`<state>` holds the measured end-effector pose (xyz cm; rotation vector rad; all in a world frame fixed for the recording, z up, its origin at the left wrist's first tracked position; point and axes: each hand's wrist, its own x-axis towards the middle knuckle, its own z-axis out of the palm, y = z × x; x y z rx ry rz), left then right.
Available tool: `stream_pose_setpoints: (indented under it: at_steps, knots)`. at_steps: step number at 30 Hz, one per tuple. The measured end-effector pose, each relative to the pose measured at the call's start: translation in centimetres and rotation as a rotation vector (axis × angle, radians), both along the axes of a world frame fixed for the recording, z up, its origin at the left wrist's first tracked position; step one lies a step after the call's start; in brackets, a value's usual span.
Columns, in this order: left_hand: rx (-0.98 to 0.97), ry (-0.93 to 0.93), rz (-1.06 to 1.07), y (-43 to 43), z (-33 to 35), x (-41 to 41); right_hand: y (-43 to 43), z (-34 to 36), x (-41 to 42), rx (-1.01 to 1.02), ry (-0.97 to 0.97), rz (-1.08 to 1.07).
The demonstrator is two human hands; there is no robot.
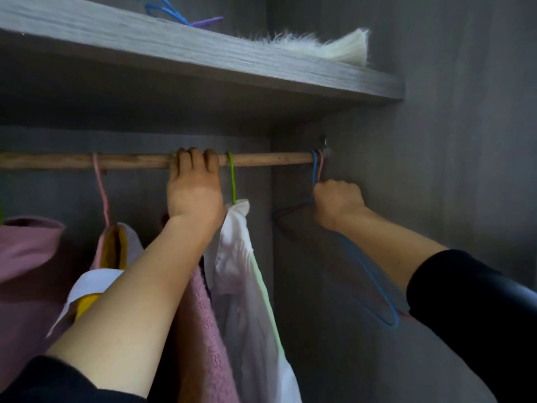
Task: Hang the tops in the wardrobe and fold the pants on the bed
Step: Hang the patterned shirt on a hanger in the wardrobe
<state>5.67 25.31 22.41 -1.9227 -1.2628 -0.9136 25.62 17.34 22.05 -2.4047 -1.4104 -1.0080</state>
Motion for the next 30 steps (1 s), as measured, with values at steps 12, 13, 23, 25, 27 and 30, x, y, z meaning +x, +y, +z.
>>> stream_pose_setpoints:
  at_steps: [12, 13, 23, 25, 27, 30]
  knots:
    - [0.003, -0.010, -0.064, 0.2, -0.3, -0.4, 0.9, 0.9, -2.2, 0.292, 0.312, 0.219]
    - [0.004, -0.013, -0.069, 0.2, -0.3, -0.4, 1.1, 1.0, -2.6, 0.312, 0.372, 0.250]
    - [-0.107, -0.108, -0.216, -0.8, -0.4, -1.3, -0.2, 0.0, -4.9, 0.410, 0.531, 0.472]
    - [-0.147, -0.152, -0.273, -1.9, -0.8, -1.4, -1.7, 0.0, -5.3, 0.395, 0.572, 0.487]
    - [-0.194, -0.177, -0.283, -3.5, -1.8, -1.4, -3.8, -1.1, -5.5, 0.356, 0.620, 0.492]
    - [-0.196, -0.175, -0.321, -6.6, -3.8, -0.6, -7.6, -4.2, -5.5, 0.299, 0.684, 0.489]
